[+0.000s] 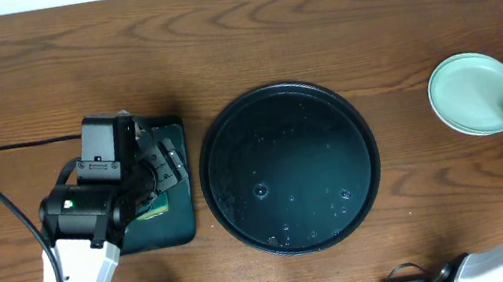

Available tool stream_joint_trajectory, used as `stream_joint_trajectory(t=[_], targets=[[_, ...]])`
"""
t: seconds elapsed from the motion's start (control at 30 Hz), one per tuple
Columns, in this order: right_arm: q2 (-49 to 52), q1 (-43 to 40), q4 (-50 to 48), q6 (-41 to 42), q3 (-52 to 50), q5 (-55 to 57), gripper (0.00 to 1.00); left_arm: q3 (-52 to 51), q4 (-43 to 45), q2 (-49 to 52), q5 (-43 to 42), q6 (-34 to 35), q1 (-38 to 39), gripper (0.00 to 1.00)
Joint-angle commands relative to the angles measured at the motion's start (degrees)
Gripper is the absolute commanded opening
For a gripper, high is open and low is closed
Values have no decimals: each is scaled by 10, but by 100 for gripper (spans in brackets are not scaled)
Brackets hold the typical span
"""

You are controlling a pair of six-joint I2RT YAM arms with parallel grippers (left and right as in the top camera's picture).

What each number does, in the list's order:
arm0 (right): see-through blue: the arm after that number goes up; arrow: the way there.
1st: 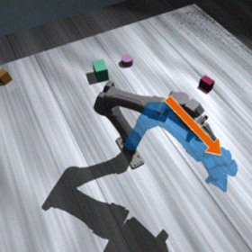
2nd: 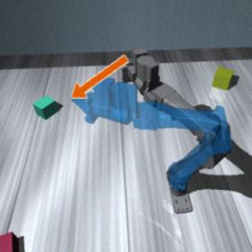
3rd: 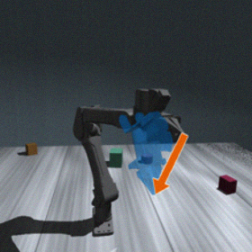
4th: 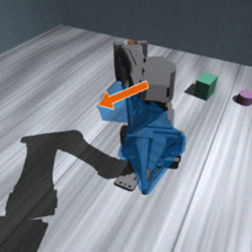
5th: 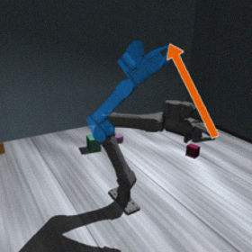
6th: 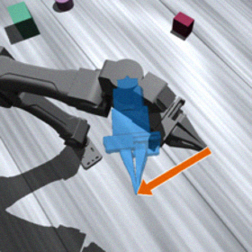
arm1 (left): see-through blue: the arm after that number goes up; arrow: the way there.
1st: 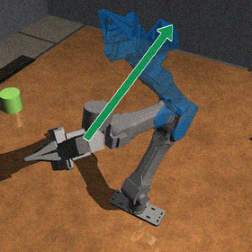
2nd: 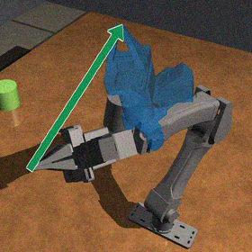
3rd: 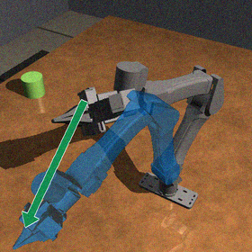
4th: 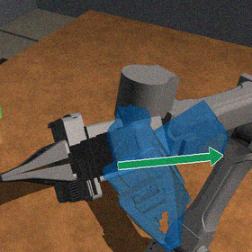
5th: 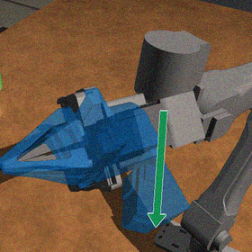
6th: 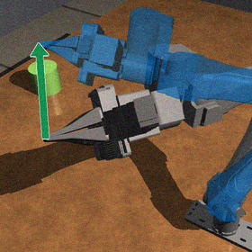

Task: Clean dirty plates on tray and stack at the side
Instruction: 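Carry the plate right and set it on the plate stack, then release the plate and raise the right gripper away from the stack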

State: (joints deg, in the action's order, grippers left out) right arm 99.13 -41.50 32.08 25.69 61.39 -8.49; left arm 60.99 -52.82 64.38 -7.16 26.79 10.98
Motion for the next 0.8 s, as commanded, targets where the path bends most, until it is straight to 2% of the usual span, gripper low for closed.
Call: stream_joint_trajectory(t=[0.0, 0.07, 0.1, 0.13, 0.2, 0.27, 0.33, 0.4, 0.47, 0.53, 0.57, 0.63, 0.67, 0.73, 0.77], targets=[[-2, -9, -3, 17, 4, 10, 12, 1, -1, 13, 7, -1, 1, 82], [-2, -9, -9, 17, 4, -14, 53, 1, -1, 19, 7, -1, 1, 82], [-2, -9, -12, 16, 4, -35, 78, 1, -2, 24, 7, -1, 1, 82], [-2, -9, -15, 13, 5, -51, 90, 1, -2, 27, 7, -1, 1, 82], [-2, -7, -18, 0, 7, -81, 98, 1, -3, 31, 7, -1, 1, 82], [-2, -2, -17, -12, 12, -85, 97, 1, -2, 31, 8, -2, 1, 82], [-2, 3, -17, -23, 14, -84, 89, 1, -2, 31, 9, -1, 1, 82], [-2, 5, -19, -25, 15, -83, 58, 1, -3, 31, 14, -1, 1, 82], [-2, 5, -19, -26, 15, -82, 22, 1, -4, 31, 14, -1, 1, 82], [-2, 5, -22, -26, 15, -82, 3, 1, -5, 31, 14, -1, 1, 82], [-2, 5, -23, -26, 15, -80, 1, 1, -5, 31, 14, -1, 1, 82], [-2, 5, -23, -26, 15, -78, 4, 1, -5, 31, 14, -1, 1, 82], [-2, 5, -23, -26, 15, -76, 11, 1, -5, 31, 14, -1, 1, 82], [-2, 5, -23, -26, 15, -76, 18, 1, -5, 31, 14, -1, 1, 82], [-2, 5, -23, -26, 15, -76, 27, 1, -5, 31, 14, -1, 1, 82]])
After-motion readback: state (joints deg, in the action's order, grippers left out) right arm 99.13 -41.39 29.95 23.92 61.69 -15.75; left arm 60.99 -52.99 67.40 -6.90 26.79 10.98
